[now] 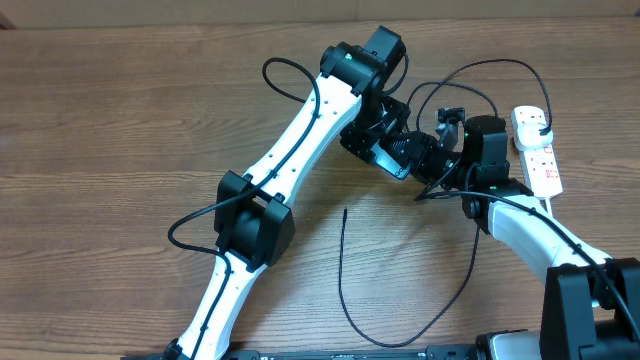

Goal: Plug charger to phone and switch on socket

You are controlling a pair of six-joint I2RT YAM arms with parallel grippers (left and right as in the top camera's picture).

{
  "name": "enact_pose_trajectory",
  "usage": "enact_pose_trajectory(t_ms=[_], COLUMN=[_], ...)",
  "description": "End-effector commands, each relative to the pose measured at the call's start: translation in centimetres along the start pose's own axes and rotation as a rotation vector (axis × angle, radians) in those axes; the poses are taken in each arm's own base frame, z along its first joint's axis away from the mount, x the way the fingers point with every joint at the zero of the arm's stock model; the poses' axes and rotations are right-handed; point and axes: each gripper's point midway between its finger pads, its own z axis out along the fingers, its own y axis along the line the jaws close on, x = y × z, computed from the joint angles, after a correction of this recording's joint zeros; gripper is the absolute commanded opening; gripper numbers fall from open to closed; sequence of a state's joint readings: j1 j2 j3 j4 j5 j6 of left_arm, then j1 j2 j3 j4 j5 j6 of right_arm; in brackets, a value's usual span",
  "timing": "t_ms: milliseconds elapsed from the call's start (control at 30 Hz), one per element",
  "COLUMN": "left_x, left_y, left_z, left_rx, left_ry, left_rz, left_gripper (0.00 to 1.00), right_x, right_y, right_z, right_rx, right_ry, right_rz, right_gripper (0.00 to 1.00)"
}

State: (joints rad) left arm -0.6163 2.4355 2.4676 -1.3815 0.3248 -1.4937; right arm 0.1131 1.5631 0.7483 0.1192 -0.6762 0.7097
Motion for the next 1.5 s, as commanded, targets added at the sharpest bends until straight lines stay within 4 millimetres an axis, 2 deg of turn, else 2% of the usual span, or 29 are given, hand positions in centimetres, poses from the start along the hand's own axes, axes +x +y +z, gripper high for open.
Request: enact_pose_trajectory(t_ms=[0,133,1133,1467], left_x=[0.6,0.7,3.0,2.8], left_y=[-1.0,-1.0,-1.9,-1.9], left_z=[-1.1,-1.1,-0.8,-0.8], left_rx=[0.043,0.045,0.08,0.079], left_ry=[-0.021,-0.021,0.046,0.035], left_rz=[0.013,0.007,0.041,0.041], left_gripper=[0.04,0.04,0.04,0.04], right_x=[-0.6,-0.6,-0.5,-0.5], right_y=[0.8,0.8,0.7,0.7], right_z=[0.1,0.1,0.1,0.1], right_rx=[-0.013,-0.013,-0.011,-0.011], right_ry=[-0.012,-0.011,-0.009,-0.009], right_rz=[-0.021,-0.021,-0.019,-0.019], right_gripper=[0.49,0.44,0.34,0.27])
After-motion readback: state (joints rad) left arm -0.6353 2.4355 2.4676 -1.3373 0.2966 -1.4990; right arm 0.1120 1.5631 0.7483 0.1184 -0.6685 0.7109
